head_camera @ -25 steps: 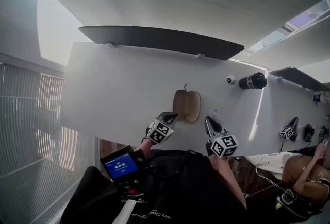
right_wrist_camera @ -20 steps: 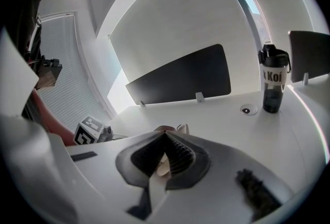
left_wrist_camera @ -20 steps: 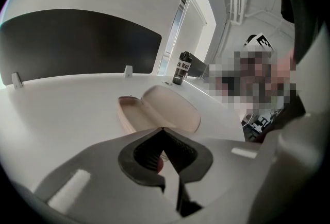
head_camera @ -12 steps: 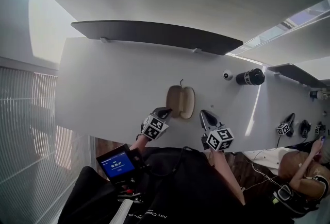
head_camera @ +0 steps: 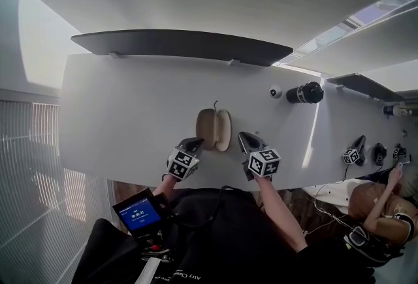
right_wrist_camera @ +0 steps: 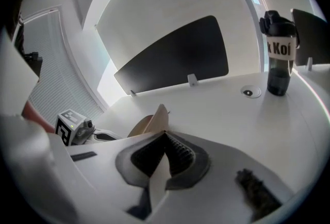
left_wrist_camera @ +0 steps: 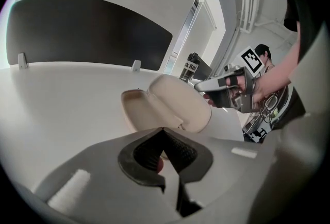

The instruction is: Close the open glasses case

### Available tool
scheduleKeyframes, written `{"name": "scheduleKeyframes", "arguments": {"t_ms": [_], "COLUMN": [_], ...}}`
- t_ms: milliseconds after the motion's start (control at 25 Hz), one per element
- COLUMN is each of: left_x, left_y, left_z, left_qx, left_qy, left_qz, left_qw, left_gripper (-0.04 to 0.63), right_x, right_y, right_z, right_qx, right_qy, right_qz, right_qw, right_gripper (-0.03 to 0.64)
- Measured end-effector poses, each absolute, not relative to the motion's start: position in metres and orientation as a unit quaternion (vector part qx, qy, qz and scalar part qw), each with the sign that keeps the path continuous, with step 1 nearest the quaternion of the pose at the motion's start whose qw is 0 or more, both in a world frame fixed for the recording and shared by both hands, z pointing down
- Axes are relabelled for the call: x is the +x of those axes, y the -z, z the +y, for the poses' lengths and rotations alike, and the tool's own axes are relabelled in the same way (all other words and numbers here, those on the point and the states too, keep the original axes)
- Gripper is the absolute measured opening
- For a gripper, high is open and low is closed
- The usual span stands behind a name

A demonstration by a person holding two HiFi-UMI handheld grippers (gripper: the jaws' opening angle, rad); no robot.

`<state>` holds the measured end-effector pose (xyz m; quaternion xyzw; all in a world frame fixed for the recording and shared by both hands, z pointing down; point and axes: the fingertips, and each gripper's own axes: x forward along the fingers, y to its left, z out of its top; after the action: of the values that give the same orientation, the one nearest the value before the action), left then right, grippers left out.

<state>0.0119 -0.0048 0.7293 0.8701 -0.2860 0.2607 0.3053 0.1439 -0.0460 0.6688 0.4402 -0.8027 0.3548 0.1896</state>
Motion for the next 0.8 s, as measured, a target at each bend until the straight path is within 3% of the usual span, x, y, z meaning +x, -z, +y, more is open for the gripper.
{"name": "scheduleKeyframes", "arguments": {"t_ms": [800], "left_x": [0.012], "left_y": [-0.731], "left_z": [-0.006], "left_qx": [0.868], "left_qy": [-0.244], "left_qz": [-0.283], "left_qw": [0.326], "left_gripper": [0.006], "right_x": [0.128], "right_y": [-0.704], "right_z": [-0.034], "right_qx": [0.434], "right_qy": [-0.413], "right_qz": [-0.777], "right_qw": [0.191], "right_gripper": [-0.002]}}
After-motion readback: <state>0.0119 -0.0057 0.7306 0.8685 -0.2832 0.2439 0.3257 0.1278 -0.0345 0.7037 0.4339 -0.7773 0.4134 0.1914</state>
